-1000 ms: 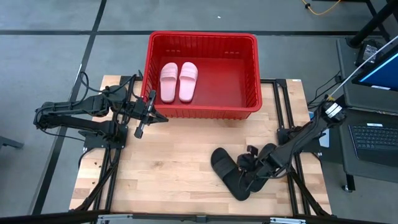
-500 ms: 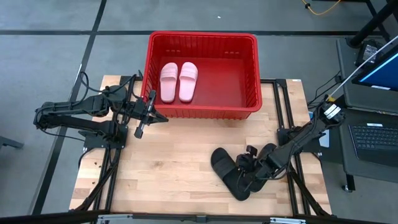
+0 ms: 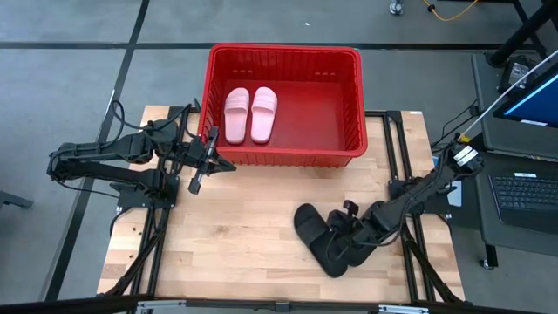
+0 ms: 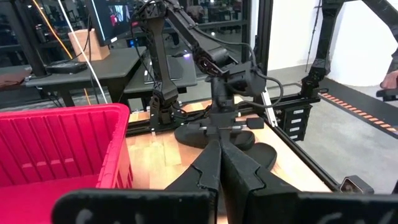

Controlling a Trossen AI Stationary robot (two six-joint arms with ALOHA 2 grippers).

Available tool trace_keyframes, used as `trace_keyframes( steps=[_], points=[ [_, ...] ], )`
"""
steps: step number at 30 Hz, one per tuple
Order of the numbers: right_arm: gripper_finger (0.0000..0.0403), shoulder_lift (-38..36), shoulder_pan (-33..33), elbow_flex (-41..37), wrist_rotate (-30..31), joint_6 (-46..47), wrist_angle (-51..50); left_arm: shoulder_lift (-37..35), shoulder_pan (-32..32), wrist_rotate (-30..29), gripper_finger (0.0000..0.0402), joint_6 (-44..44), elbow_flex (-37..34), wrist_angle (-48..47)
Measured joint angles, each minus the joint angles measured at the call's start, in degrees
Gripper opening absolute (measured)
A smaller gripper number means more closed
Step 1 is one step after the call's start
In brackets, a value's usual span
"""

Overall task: Pick and place slides into bin
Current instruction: Put the left black slide into the red bin

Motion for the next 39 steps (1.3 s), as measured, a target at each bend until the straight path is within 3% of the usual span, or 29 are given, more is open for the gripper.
trace_keyframes(
  steps=[5, 13, 22, 28, 31, 35, 39],
  points=[
    [0.0015, -0.02, -0.46, 0.0, -0.75, -0.04, 1.88, 0.0, 0.0, 0.0, 0.0005, 0.0, 0.0, 0.0],
    [0.0008, 0.0, -0.48, 0.0, -0.92, 1.58, 6.73, 0.0, 0.0, 0.0, 0.0003, 0.0, 0.0, -0.01],
    [0.0008, 0.0, -0.48, 0.0, 7.74, 1.44, 13.52, 0.0, 0.0, 0.0, 0.0003, 0.0, 0.0, 0.0],
    [0.0008, 0.0, -1.42, 0.0, 19.85, 1.04, 17.97, 0.0, 0.0, 0.0, 0.0003, 0.0, 0.0, 0.0],
    [0.0008, 0.0, -2.51, 0.0, 26.2, -3.41, 24.3, 0.0, 0.0, 0.0, 0.0002, 0.0, 0.0, 0.02],
    [0.0008, -0.13, -4.37, 0.15, 29.3, -17.6, 37.43, 0.0, 0.0, 0.0, 0.0002, -0.02, 0.0, 0.04],
    [0.0008, -0.13, -6.58, 3.48, 34.46, -29.34, 41.04, 0.0, 0.0, 0.0, 0.0002, -0.06, 0.0, 0.83]
  ],
)
